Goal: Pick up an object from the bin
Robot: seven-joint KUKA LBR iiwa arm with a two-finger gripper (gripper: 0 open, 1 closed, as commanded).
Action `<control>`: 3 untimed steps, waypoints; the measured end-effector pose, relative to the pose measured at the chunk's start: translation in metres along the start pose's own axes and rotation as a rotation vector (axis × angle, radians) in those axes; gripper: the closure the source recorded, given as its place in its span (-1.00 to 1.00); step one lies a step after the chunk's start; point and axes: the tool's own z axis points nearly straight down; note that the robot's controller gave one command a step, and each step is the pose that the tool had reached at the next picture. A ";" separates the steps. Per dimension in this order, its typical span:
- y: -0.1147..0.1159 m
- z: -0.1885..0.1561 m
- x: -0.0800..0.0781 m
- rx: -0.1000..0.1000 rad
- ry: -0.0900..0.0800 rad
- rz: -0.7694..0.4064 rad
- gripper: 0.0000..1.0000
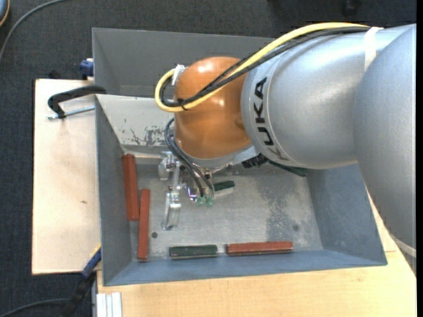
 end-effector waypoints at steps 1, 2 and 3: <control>-0.107 0.073 -0.004 0.005 0.004 -0.234 -1.00; -0.124 0.109 -0.074 0.000 -0.008 -0.087 -1.00; -0.124 0.107 -0.073 -0.001 -0.006 -0.087 1.00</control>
Offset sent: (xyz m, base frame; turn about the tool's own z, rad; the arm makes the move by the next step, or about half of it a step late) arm 0.0035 -0.1031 -0.0721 -0.2385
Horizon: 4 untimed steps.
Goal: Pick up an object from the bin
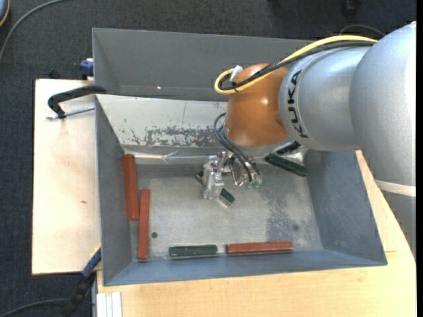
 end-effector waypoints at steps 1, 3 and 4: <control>0.000 0.000 0.000 0.000 0.000 0.000 -1.00; -0.014 0.013 -0.008 0.000 0.000 0.048 1.00; 0.001 -0.131 -0.006 0.000 -0.004 0.049 1.00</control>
Offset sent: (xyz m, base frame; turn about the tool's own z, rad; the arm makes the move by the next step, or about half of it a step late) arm 0.0000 0.0000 0.0000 0.0000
